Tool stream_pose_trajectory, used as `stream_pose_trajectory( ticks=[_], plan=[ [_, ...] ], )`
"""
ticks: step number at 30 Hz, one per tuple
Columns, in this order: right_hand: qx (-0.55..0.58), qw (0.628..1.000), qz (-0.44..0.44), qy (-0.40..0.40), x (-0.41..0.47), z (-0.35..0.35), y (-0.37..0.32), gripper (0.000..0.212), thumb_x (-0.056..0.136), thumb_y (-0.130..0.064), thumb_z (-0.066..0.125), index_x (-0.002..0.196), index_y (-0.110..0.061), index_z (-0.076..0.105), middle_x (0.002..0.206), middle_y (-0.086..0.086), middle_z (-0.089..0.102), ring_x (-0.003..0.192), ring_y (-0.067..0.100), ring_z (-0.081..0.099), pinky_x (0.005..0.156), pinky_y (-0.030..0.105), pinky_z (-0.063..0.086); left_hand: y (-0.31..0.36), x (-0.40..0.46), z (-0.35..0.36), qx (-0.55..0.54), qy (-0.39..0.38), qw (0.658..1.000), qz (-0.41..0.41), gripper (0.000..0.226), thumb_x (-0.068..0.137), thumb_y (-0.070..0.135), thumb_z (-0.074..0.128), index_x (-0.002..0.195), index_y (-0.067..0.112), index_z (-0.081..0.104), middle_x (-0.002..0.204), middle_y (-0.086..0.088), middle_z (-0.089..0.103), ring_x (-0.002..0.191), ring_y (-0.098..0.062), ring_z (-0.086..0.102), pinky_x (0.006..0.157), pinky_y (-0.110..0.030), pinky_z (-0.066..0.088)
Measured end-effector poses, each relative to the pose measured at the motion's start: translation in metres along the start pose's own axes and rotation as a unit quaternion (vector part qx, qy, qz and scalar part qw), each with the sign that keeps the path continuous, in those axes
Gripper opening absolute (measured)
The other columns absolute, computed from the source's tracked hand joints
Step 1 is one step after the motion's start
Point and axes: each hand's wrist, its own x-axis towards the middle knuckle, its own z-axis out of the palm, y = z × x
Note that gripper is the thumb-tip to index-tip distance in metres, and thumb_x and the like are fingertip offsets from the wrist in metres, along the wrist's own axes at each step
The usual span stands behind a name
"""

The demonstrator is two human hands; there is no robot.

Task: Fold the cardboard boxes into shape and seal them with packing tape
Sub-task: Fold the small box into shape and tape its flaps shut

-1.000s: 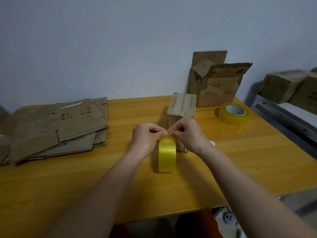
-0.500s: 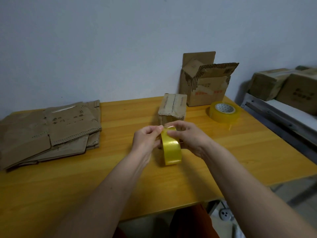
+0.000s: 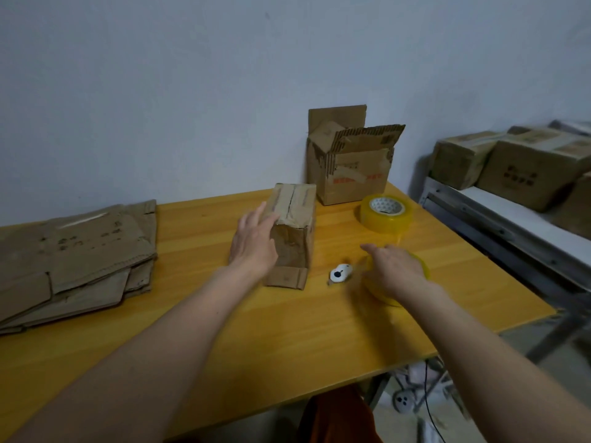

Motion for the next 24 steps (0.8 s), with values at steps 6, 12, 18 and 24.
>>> stream_pose_trajectory(
  ticks=[6, 12, 18, 24],
  plan=[
    [0.194, 0.962, -0.155, 0.110, 0.022, -0.013, -0.068, 0.058, 0.094, -0.038, 0.055, 0.145, -0.035, 0.030, 0.145, 0.012, 0.029, 0.135, 0.030, 0.031, 0.107, 0.040, 0.035, -0.018, 0.004, 0.004, -0.057, -0.080, 0.995, -0.021, 0.060, 0.096, 0.009, 0.048, 0.145, 0.039, 0.032, 0.149, -0.006, 0.039, 0.131, -0.027, 0.041, 0.103, -0.032, 0.036],
    [0.278, 0.952, -0.117, 0.050, 0.033, -0.001, -0.118, 0.051, 0.089, -0.039, 0.061, 0.137, -0.032, 0.045, 0.124, 0.007, 0.038, 0.114, 0.030, 0.049, 0.101, 0.042, 0.043, -0.031, -0.017, -0.010, -0.089, -0.037, 0.995, -0.013, 0.049, 0.094, 0.016, 0.051, 0.137, 0.038, 0.041, 0.128, -0.006, 0.052, 0.112, -0.025, 0.052, 0.094, -0.033, 0.045],
    [0.254, 0.950, -0.167, 0.077, 0.010, 0.013, -0.136, 0.049, 0.080, -0.056, 0.065, 0.121, -0.030, 0.057, 0.109, 0.000, 0.039, 0.098, 0.023, 0.054, 0.086, 0.043, 0.051, -0.060, -0.037, -0.030, -0.069, -0.022, 0.997, -0.011, 0.025, 0.094, 0.037, 0.047, 0.118, 0.045, 0.047, 0.102, 0.002, 0.040, 0.080, -0.009, 0.047, 0.064, -0.021, 0.038],
    [0.310, 0.927, -0.206, 0.037, 0.002, 0.006, -0.131, 0.033, 0.083, -0.029, 0.072, 0.112, -0.023, 0.058, 0.107, -0.002, 0.043, 0.097, 0.016, 0.053, 0.087, 0.034, 0.051, -0.066, -0.044, -0.020, -0.098, 0.020, 0.995, 0.025, 0.051, 0.081, 0.055, 0.063, 0.123, 0.029, 0.051, 0.138, 0.003, 0.029, 0.129, -0.017, 0.032, 0.103, -0.030, 0.034]
  ],
)
